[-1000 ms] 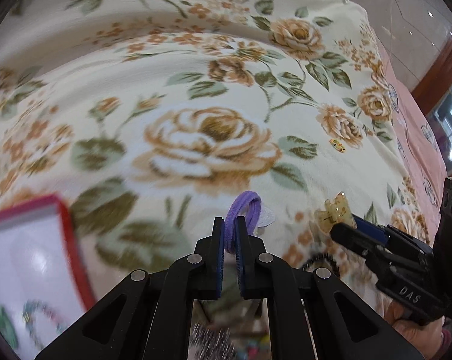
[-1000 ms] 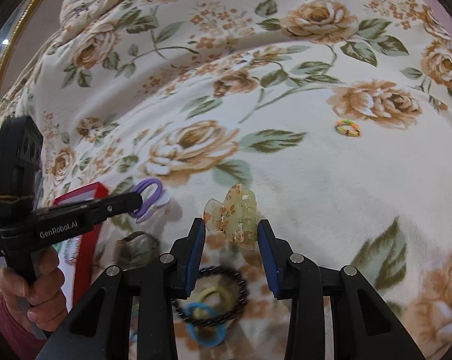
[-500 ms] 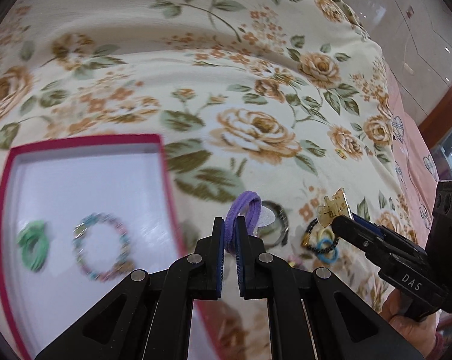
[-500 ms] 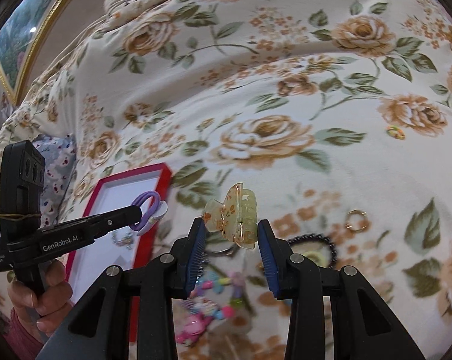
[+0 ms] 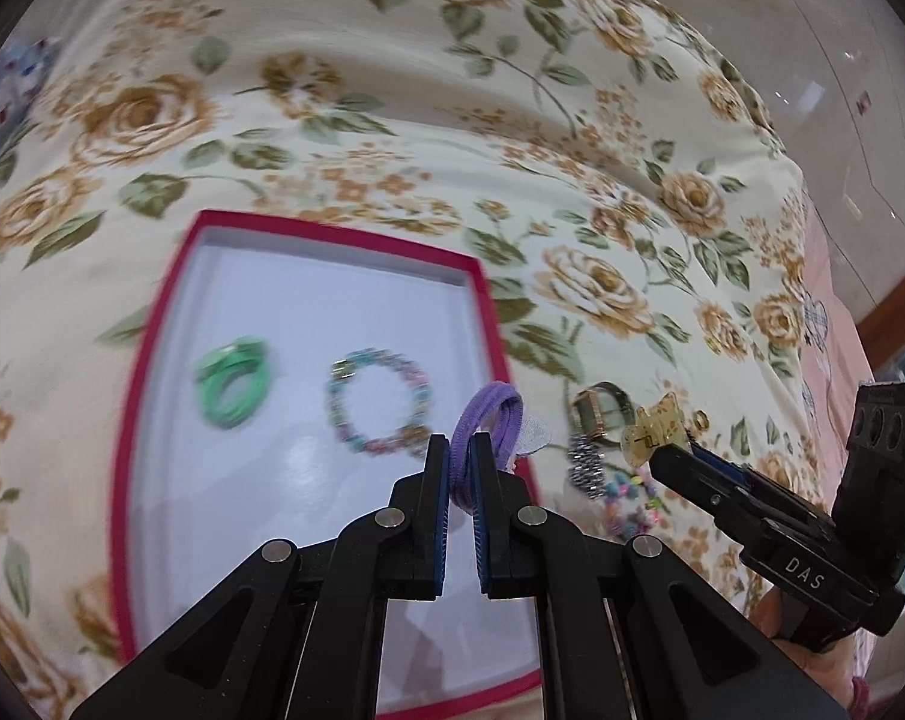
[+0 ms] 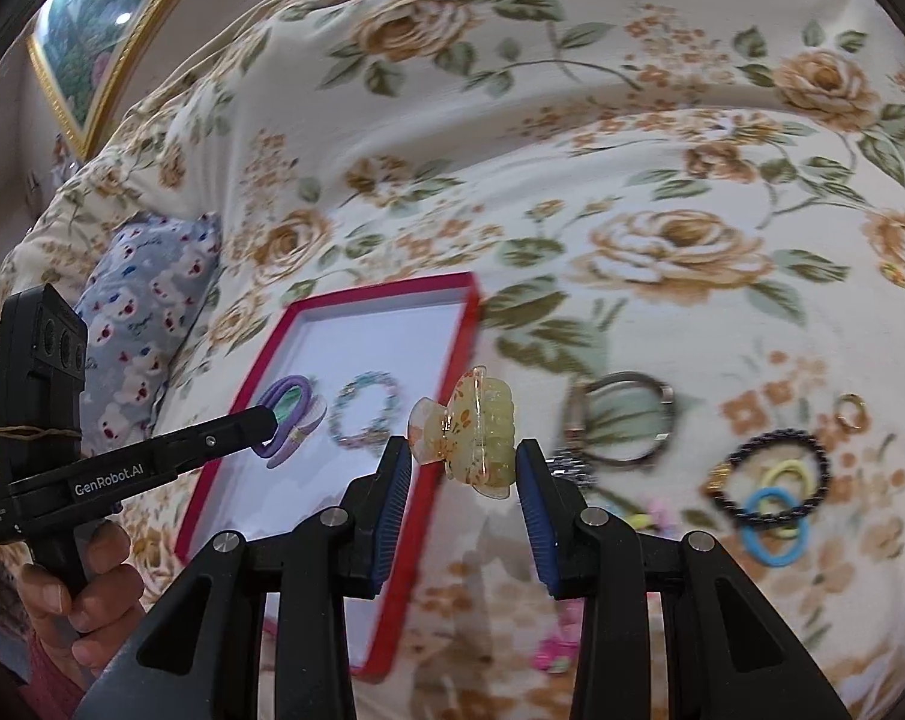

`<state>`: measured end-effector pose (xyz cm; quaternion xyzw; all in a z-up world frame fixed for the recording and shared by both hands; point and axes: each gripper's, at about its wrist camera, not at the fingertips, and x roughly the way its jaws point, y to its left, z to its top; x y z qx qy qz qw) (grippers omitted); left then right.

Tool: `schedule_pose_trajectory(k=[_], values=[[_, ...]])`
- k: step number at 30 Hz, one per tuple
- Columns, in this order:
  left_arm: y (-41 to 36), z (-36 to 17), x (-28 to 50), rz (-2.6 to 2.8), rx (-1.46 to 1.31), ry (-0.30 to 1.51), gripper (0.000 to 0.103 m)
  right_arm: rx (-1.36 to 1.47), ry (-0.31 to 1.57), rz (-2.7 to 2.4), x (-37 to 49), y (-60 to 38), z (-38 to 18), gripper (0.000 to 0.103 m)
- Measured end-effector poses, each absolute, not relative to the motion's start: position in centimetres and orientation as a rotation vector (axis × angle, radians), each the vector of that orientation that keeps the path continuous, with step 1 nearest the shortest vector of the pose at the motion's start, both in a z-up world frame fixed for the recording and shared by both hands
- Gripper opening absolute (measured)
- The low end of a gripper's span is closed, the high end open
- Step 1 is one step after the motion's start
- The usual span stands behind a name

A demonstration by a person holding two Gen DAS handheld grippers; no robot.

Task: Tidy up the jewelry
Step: 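Carry the purple tie and claw clip into the box and release both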

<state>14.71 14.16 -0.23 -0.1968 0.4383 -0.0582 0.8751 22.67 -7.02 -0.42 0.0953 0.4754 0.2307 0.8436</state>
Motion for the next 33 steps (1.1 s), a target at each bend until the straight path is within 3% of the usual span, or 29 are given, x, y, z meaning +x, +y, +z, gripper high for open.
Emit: schedule_pose_trajectory(k=[13,33], values=[[19.1,-0.7,11.5,-0.016,-0.49,0.912,0.006,0.153,1.024,0.583,22.3,-1.0,-0.8,0.036],[22.2,-4.4,14.9,0.067,-0.537,0.983,0.006,0.064,1.122,0.607,23.8,3.1,-5.5,0.036]])
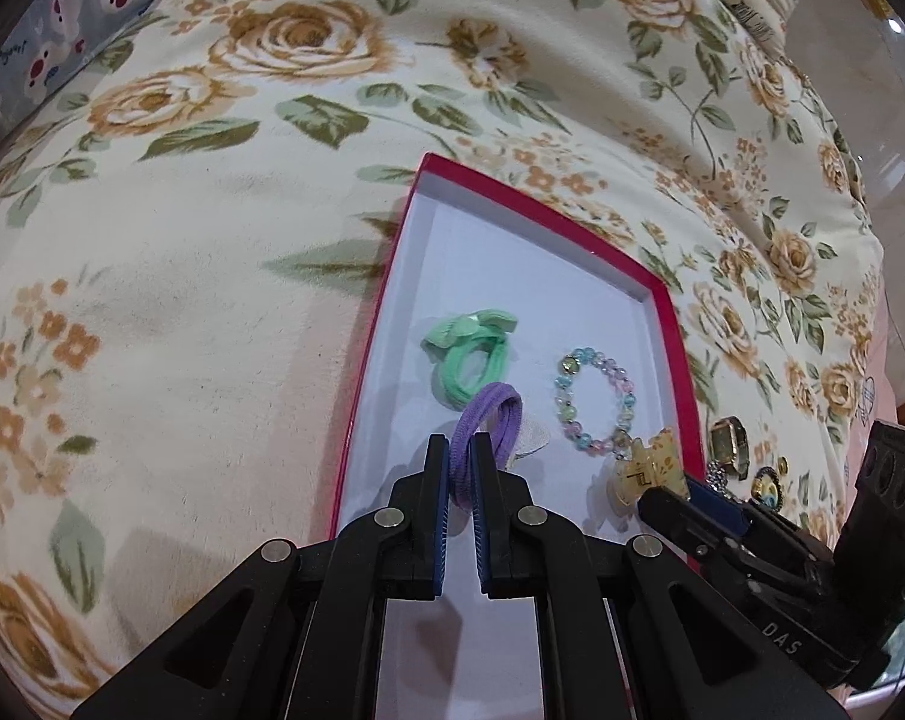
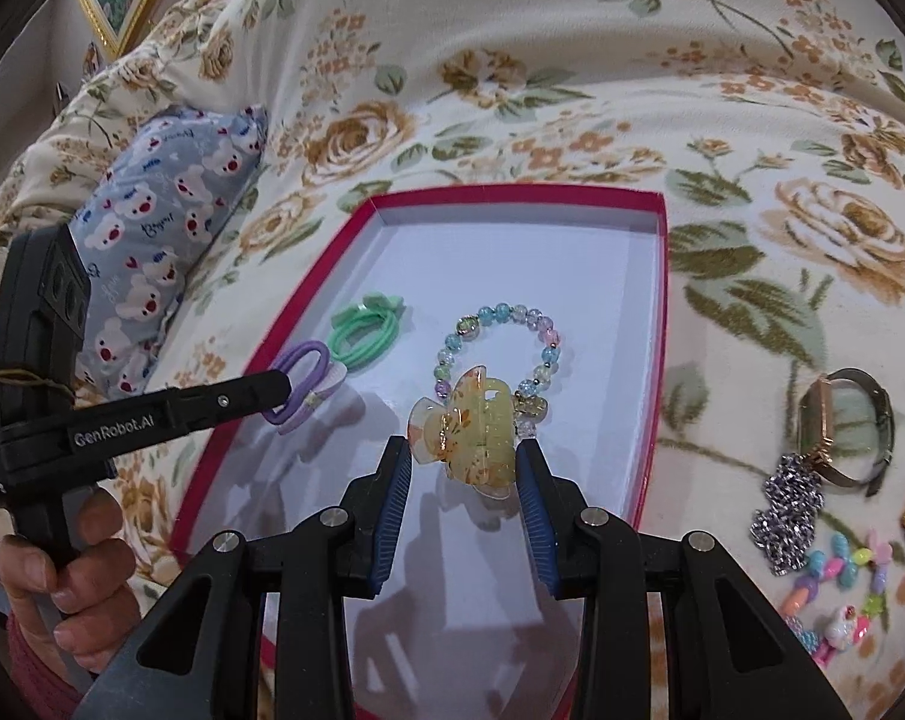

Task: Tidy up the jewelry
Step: 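Carry the purple tie and claw clip into the box and release both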

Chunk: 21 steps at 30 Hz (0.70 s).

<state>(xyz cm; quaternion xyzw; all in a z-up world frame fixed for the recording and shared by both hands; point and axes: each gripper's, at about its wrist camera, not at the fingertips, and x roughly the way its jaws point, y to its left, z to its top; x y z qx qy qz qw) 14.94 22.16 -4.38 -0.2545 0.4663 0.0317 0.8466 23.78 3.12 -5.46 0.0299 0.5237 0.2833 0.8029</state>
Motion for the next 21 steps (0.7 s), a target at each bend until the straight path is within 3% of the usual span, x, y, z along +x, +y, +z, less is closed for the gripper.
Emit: schedule_pose_trajectory(k=[15,21], values=[[22.0,-6.0,17.2,0.083,-0.515,1.011,0.007,0.058,1.151,0.604,24.9,3.8,-6.7,0.038],[21.9,-5.8,16.8,0.093,-0.501,1.01,0.019,0.074,1.151,0.598,24.7,3.5,-6.4,0.043]])
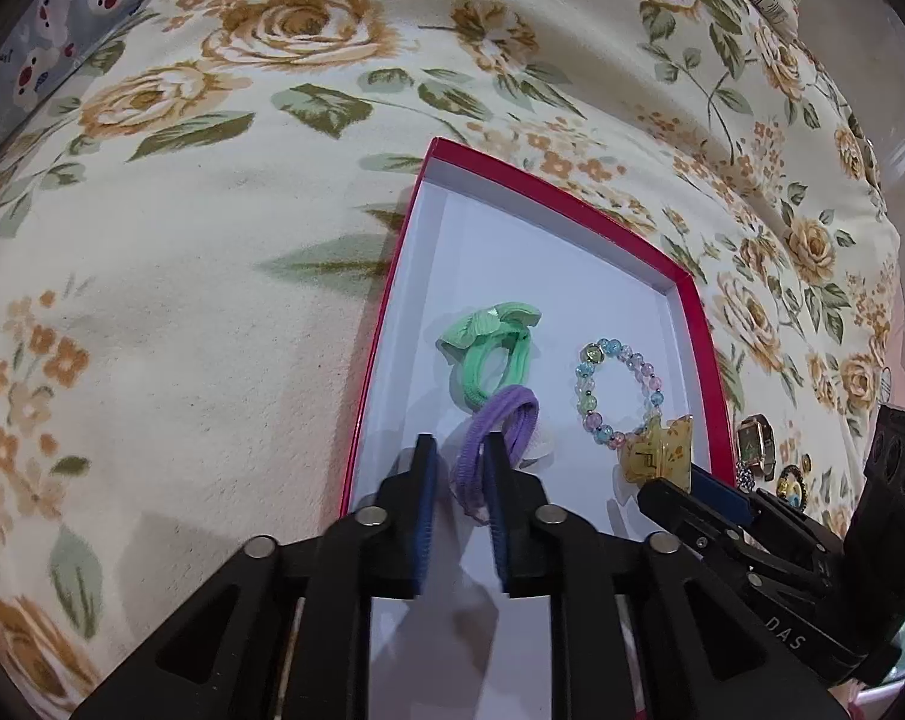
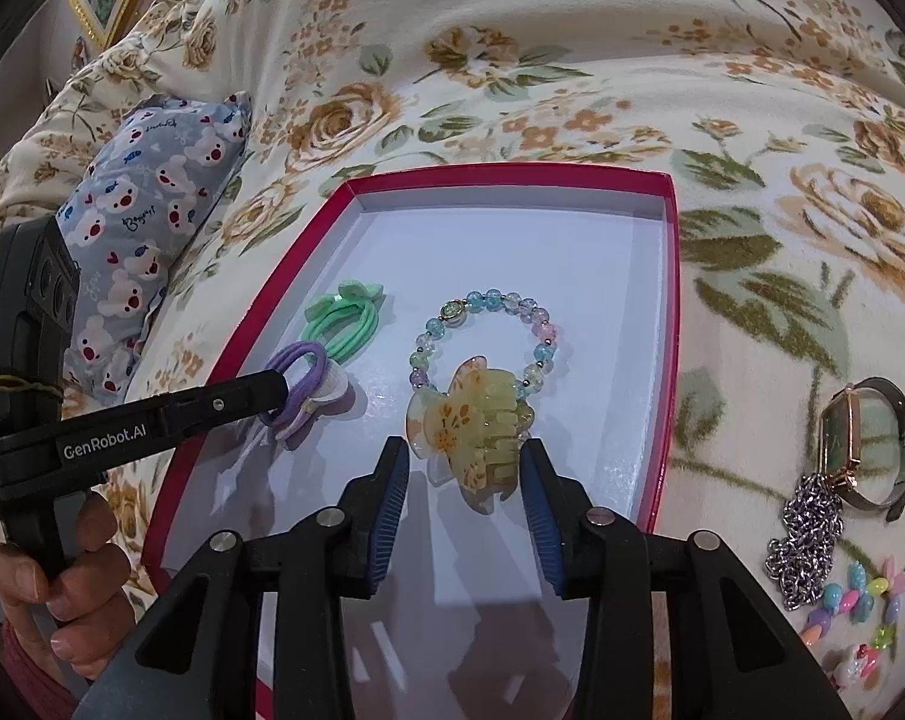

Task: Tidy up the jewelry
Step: 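Carry the purple tie and claw clip into the box and release both, then grasp the watch strap with the left tool while the right tool grasps the gold ring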

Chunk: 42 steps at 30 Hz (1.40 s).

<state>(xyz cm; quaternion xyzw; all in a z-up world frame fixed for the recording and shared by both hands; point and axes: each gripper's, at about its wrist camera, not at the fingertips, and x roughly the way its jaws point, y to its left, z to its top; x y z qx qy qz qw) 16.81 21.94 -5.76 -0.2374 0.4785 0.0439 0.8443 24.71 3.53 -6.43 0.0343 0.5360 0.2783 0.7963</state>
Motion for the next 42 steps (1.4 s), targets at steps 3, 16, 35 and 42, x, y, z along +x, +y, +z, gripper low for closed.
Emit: schedule_pose_trajectory(k=[3,16,35,42], values=[[21.9,-5.3,16.4,0.097,-0.497,1.003,0.021,0.082,1.143,0.595,24.5,3.1,-5.9,0.044],[20.8,-2.7,13.6,0.069,-0.488,0.963,0.036,0.159,1.073,0.572,22.7,-0.6,-2.6,0.051],[14.1,-1.6,14.0,-0.071,-0.402,0.983,0.04,0.231,1.016,0.405,20.1,-10.0,-0.5,0.051],[11.7,-1.6,15.4,-0.117,-0.361,0.998,0.04,0.25,1.006,0.328,19.7,-13.7,-0.4,0.051]])
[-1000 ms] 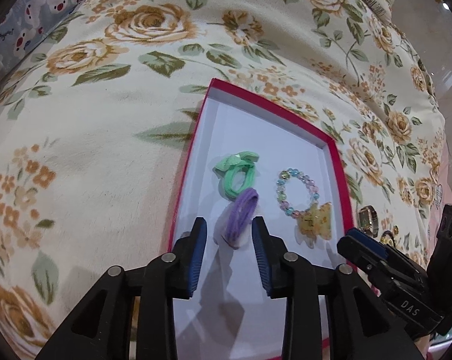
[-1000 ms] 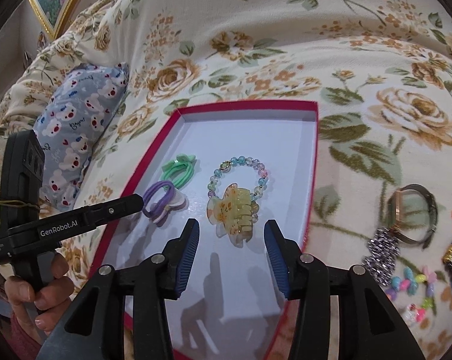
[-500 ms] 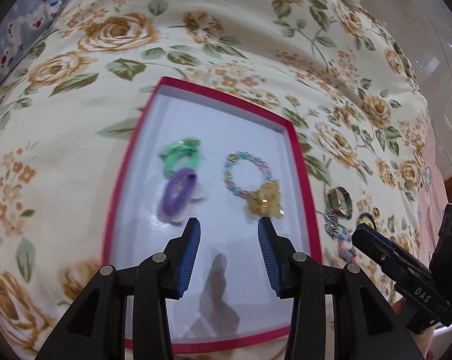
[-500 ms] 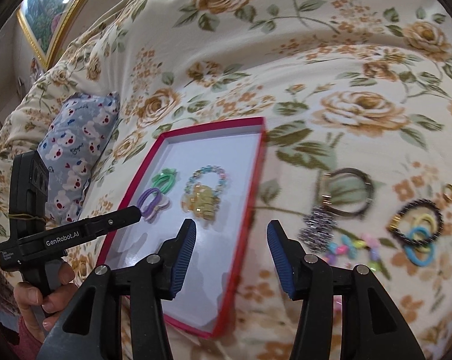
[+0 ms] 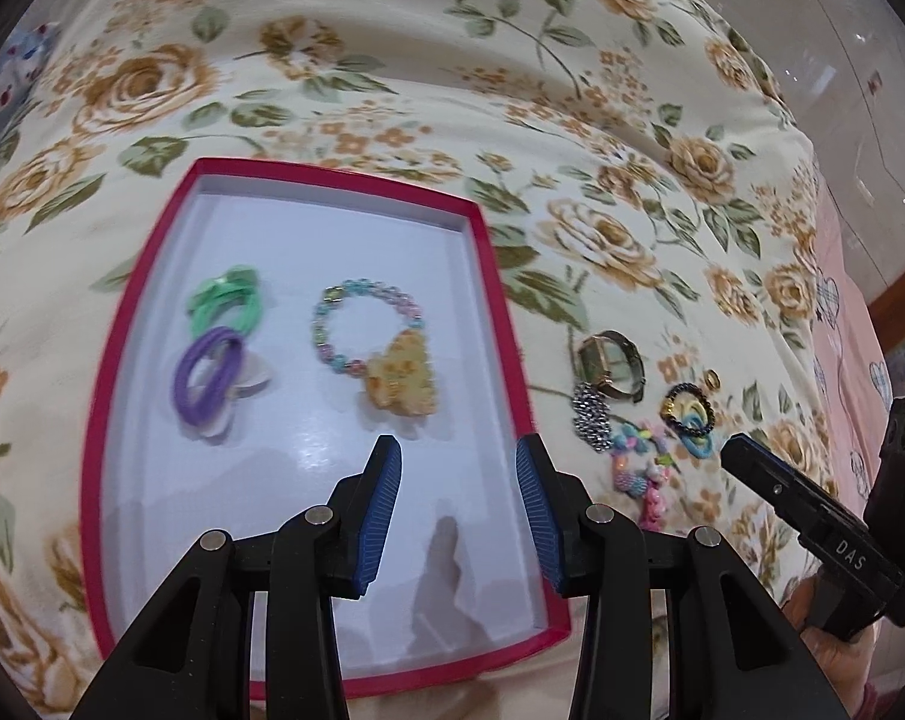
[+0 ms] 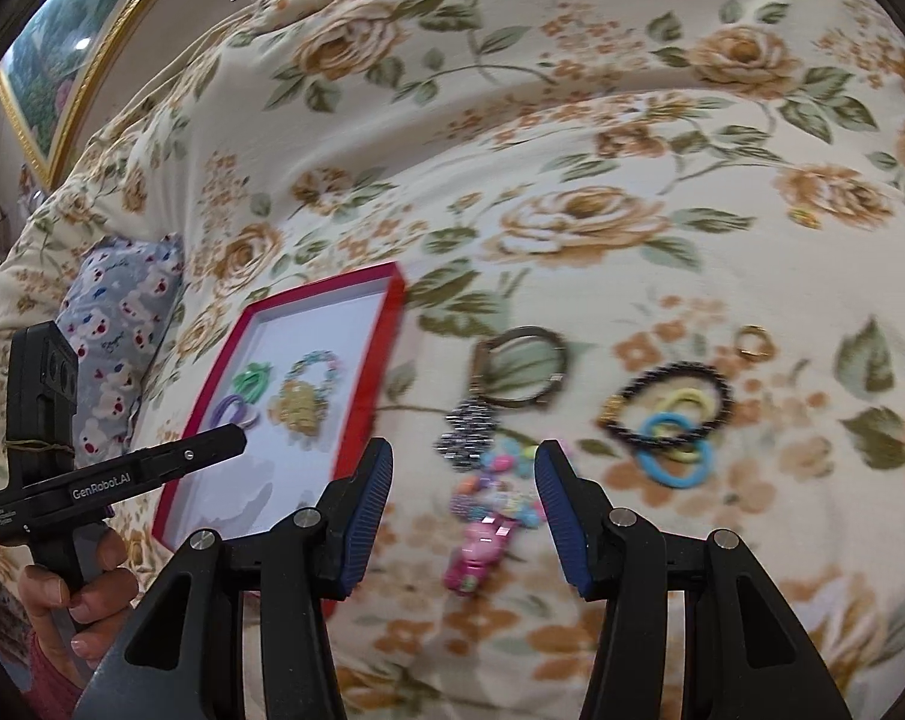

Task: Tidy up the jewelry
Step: 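Grasp the watch strap with the left tool while the right tool grasps the gold ring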

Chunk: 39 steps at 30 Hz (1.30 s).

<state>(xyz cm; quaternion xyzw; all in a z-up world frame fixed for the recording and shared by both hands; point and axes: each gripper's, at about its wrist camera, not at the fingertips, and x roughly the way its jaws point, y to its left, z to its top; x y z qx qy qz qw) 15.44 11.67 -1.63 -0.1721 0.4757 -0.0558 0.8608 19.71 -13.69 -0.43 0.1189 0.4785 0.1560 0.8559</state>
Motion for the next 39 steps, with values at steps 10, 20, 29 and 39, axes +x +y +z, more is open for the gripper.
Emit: schedule_pose_trajectory(k=[10,20,29,39], values=[[8.5,-1.5,17.9,-0.162,-0.3,1.002,0.04,0.278,0.996,0.234,19.6,-18.5,-0.7,0.051],[4.5,-2.2,21.9,-0.212,-0.242,1.021,0.04,0.278,0.978,0.102,22.1,-22.6,-1.6,0.051],[0.6,-4.4,26.6,-0.234,-0.174,1.07,0.04,0.225,1.013,0.072,25.0,-22.8,-3.4,0.05],[-1.9,-7.8,30.2,-0.243,-0.148,1.146,0.038,0.199,1.036,0.059,26.6,-23.1,-4.8,0.05]])
